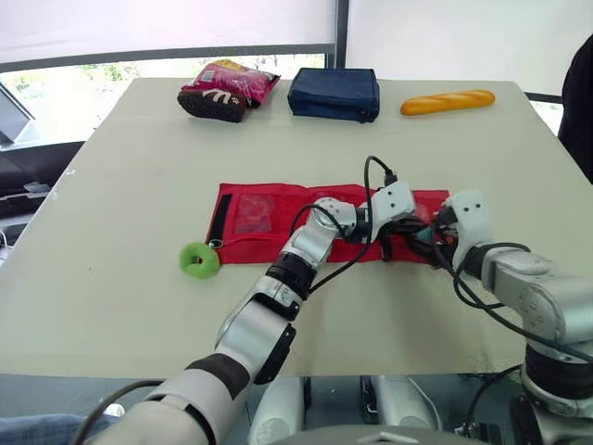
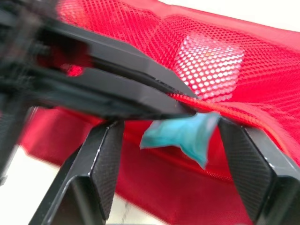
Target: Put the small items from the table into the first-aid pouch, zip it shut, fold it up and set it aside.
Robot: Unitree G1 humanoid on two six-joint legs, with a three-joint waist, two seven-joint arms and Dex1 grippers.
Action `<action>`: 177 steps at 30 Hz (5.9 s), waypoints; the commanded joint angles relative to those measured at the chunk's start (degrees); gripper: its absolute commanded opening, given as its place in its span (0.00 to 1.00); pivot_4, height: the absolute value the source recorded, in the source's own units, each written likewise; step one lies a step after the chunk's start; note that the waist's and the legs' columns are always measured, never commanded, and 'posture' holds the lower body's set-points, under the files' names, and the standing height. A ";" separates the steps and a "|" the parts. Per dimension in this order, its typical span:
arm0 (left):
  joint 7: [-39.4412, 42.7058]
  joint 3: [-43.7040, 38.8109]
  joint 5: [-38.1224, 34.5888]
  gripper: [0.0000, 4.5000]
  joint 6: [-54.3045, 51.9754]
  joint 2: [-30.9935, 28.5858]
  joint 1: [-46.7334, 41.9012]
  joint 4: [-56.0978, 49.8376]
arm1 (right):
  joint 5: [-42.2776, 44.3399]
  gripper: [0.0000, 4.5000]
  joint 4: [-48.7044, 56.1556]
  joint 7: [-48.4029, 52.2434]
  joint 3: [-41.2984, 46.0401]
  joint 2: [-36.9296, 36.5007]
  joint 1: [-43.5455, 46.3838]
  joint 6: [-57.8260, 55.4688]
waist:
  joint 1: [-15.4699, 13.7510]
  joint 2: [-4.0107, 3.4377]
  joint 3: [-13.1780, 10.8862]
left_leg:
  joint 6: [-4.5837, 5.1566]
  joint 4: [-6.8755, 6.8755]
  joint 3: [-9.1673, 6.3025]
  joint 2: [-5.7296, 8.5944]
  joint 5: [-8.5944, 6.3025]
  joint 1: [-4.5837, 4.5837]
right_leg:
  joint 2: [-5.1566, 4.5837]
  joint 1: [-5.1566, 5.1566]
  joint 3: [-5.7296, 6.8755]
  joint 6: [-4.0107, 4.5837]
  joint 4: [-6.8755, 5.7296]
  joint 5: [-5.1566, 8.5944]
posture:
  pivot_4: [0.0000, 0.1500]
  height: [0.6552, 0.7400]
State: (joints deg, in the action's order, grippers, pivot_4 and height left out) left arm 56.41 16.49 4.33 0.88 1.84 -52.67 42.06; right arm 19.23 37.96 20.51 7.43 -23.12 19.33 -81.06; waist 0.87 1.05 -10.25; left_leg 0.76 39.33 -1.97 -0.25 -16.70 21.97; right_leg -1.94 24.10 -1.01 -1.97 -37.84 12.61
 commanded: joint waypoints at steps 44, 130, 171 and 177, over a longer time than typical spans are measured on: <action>0.88 0.81 -1.07 0.00 2.34 1.01 -1.51 0.88 | 5.40 0.06 -0.18 10.59 8.63 -11.39 -20.90 36.21 | -0.22 0.01 -0.01 | 0.01 -0.01 0.05 0.00 -0.01 0.11 | 0.01 -0.03 0.05 -0.04 0.22 0.02 | 1.00 1.00; 0.21 -14.05 -37.97 1.00 -54.61 -37.61 23.90 -36.95 | 36.59 0.99 6.61 28.66 27.62 -23.71 -33.26 47.96 | -0.26 -0.15 -0.11 | 0.01 0.00 -0.01 -0.09 0.01 -0.22 | 0.18 -0.36 -0.40 -0.43 0.20 0.28 | 1.00 1.00; -5.95 -23.16 -47.30 0.01 -78.10 -26.32 12.26 -23.90 | 20.92 1.00 4.24 15.89 -14.66 -12.52 -9.41 47.79 | -0.20 -0.03 -0.09 | -0.17 0.01 -0.15 -0.04 0.11 -0.20 | 0.17 -0.23 -0.34 -0.22 0.05 0.16 | 1.00 1.00; -6.52 -20.01 -43.63 0.01 -74.12 -25.94 11.08 -21.16 | 12.84 1.00 -5.47 23.03 -28.14 -8.01 -0.51 49.38 | -0.18 -0.03 -0.09 | -0.19 -0.01 -0.19 0.01 0.12 -0.13 | 0.13 -0.18 -0.31 -0.16 0.05 0.13 | 1.00 1.00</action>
State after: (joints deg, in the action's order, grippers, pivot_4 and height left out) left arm 49.74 -3.76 -39.84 -74.80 -24.13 -40.30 20.48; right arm 33.77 32.83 41.24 -18.87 -31.24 17.73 -33.25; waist 0.69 1.02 -10.34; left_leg 0.57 39.32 -2.17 -0.23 -16.58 21.86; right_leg -1.82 23.92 -1.31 -2.13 -37.77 12.74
